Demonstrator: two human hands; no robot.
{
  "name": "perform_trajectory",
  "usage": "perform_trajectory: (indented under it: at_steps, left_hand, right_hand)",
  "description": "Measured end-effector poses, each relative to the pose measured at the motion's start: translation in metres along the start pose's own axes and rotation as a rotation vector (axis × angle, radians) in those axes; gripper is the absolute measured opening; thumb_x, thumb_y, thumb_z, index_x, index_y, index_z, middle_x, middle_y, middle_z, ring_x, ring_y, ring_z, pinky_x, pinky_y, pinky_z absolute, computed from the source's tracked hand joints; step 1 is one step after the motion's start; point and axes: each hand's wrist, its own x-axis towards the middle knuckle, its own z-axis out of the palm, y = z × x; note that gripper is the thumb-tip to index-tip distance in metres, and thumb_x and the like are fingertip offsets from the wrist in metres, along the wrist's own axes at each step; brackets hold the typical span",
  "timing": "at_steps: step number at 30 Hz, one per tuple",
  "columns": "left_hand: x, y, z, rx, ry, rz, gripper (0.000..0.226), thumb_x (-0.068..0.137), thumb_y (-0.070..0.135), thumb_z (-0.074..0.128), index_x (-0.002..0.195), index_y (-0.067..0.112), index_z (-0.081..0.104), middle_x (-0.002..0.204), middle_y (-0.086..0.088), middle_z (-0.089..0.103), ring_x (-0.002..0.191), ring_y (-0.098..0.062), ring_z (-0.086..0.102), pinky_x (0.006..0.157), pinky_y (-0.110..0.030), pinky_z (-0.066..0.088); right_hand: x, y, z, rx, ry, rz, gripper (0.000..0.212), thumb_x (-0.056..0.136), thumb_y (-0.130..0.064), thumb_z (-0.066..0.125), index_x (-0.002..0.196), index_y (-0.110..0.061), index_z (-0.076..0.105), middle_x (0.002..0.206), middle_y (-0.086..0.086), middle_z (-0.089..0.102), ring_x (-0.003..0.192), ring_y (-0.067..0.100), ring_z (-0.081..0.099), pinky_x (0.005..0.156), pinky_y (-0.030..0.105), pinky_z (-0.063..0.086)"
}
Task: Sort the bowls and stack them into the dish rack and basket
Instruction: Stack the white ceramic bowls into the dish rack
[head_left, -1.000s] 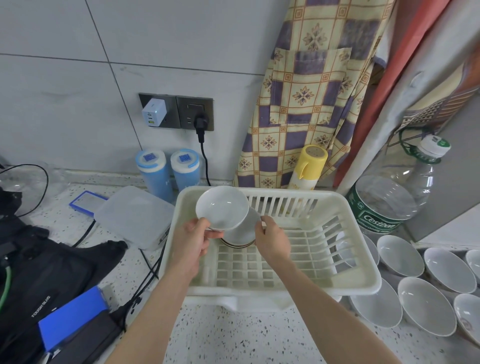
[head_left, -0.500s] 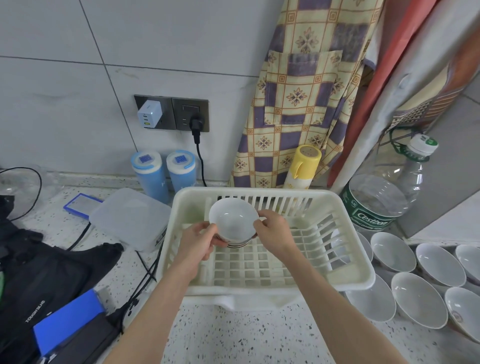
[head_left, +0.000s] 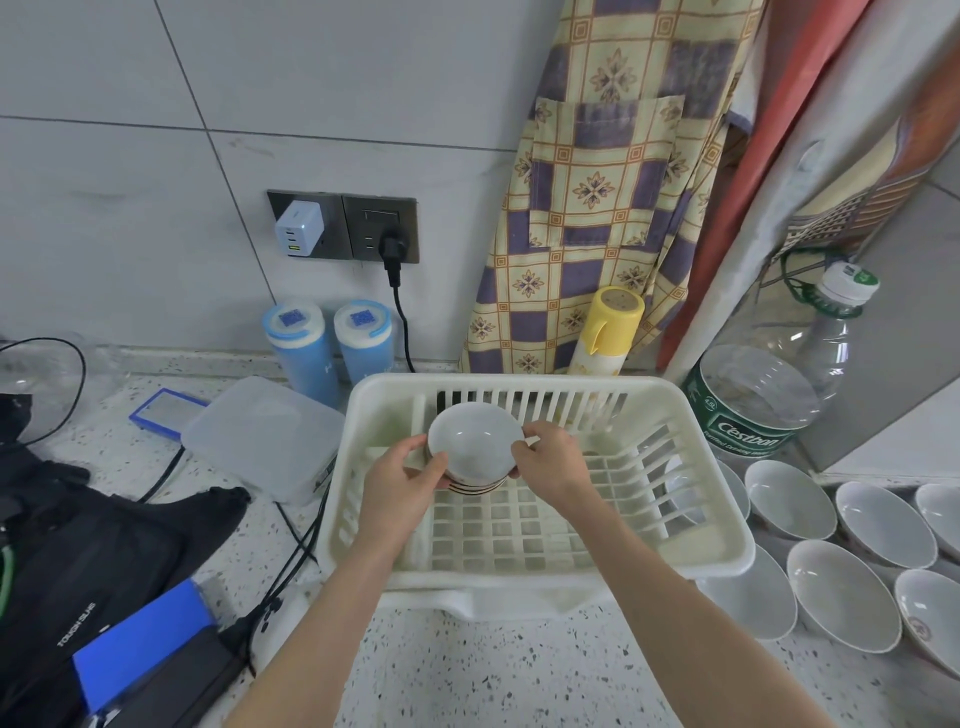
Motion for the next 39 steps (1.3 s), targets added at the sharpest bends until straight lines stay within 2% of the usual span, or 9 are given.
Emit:
perform_trajectory:
  at_steps: [7, 13, 17, 20, 23, 27, 30, 35, 39]
  left_hand:
    - [0.005, -0.007, 0.003, 0.104, -0.020, 0.012, 0.038, 0.092, 0.032, 0.065, 0.129, 0.024, 0.060, 0.074, 0.009, 0.074, 0.065, 0.021, 0.060, 0.050, -0.005, 0.041]
    - [0.007, -0.012, 0.004, 0.142, -0.029, 0.036, 0.040, 0.092, 0.033, 0.065, 0.131, 0.027, 0.060, 0.072, 0.010, 0.073, 0.067, 0.019, 0.061, 0.054, -0.007, 0.036]
    - [0.008, -0.014, 0.006, 0.206, -0.026, 0.059, 0.046, 0.092, 0.033, 0.066, 0.136, 0.027, 0.055, 0.075, 0.006, 0.072, 0.069, 0.004, 0.065, 0.056, -0.008, 0.036]
    - [0.010, -0.015, 0.006, 0.231, -0.037, 0.069, 0.051, 0.091, 0.034, 0.066, 0.140, 0.029, 0.050, 0.078, 0.005, 0.072, 0.074, 0.000, 0.064, 0.057, -0.009, 0.036]
    - [0.010, -0.017, 0.006, 0.233, -0.053, 0.058, 0.055, 0.089, 0.037, 0.066, 0.141, 0.030, 0.050, 0.079, 0.007, 0.071, 0.075, -0.001, 0.064, 0.059, -0.011, 0.038]
    - [0.008, -0.017, 0.007, 0.188, -0.098, 0.057, 0.071, 0.077, 0.040, 0.079, 0.141, 0.035, 0.048, 0.085, 0.015, 0.069, 0.082, 0.004, 0.063, 0.062, -0.010, 0.039]
    - [0.006, -0.017, 0.007, 0.196, -0.111, 0.090, 0.077, 0.071, 0.037, 0.085, 0.138, 0.039, 0.048, 0.083, 0.019, 0.069, 0.080, 0.007, 0.064, 0.061, -0.009, 0.040]
    - [0.006, -0.017, 0.007, 0.241, -0.061, 0.119, 0.079, 0.072, 0.038, 0.084, 0.141, 0.041, 0.044, 0.074, 0.025, 0.064, 0.071, 0.017, 0.058, 0.054, -0.004, 0.035]
    - [0.009, -0.020, 0.009, 0.260, -0.058, 0.098, 0.084, 0.074, 0.040, 0.083, 0.146, 0.035, 0.041, 0.084, 0.018, 0.066, 0.081, 0.004, 0.062, 0.062, -0.010, 0.038]
  right_hand:
    - [0.004, -0.002, 0.001, -0.071, -0.007, -0.008, 0.030, 0.087, -0.015, 0.047, 0.115, -0.014, 0.059, 0.079, 0.005, 0.074, 0.049, 0.010, 0.047, 0.048, 0.025, 0.036]
    - [0.006, 0.000, 0.004, -0.131, 0.002, -0.014, 0.035, 0.090, -0.014, 0.043, 0.122, -0.014, 0.057, 0.094, 0.010, 0.072, 0.066, 0.022, 0.054, 0.057, 0.028, 0.043]
    - [0.008, 0.006, 0.007, -0.101, 0.005, -0.029, 0.035, 0.094, -0.018, 0.043, 0.126, -0.017, 0.056, 0.086, 0.006, 0.074, 0.048, 0.010, 0.047, 0.049, 0.024, 0.038]
    - [0.007, 0.012, 0.006, -0.006, 0.016, -0.027, 0.036, 0.096, -0.028, 0.047, 0.129, -0.016, 0.055, 0.080, 0.003, 0.074, 0.048, 0.008, 0.050, 0.048, 0.023, 0.038]
    - [0.001, 0.018, 0.005, 0.208, -0.012, 0.152, 0.048, 0.095, -0.044, 0.049, 0.133, -0.015, 0.051, 0.081, 0.002, 0.074, 0.057, 0.006, 0.059, 0.049, 0.021, 0.042]
    - [-0.009, 0.025, 0.009, 0.466, -0.250, 0.440, 0.051, 0.093, -0.058, 0.049, 0.131, -0.024, 0.047, 0.093, 0.009, 0.074, 0.041, 0.012, 0.053, 0.031, 0.019, 0.026]
    - [-0.012, 0.029, 0.013, 0.670, -0.347, 0.437, 0.045, 0.093, -0.056, 0.053, 0.124, -0.023, 0.049, 0.092, 0.008, 0.078, 0.046, 0.011, 0.055, 0.033, 0.017, 0.025]
    - [-0.009, 0.032, 0.020, 0.697, -0.292, 0.407, 0.048, 0.094, -0.050, 0.055, 0.129, -0.017, 0.049, 0.086, 0.011, 0.077, 0.045, 0.009, 0.053, 0.034, 0.017, 0.028]
    - [-0.008, 0.031, 0.025, 0.723, -0.249, 0.408, 0.056, 0.094, -0.049, 0.055, 0.135, -0.012, 0.048, 0.087, 0.014, 0.076, 0.044, 0.009, 0.050, 0.034, 0.016, 0.027]
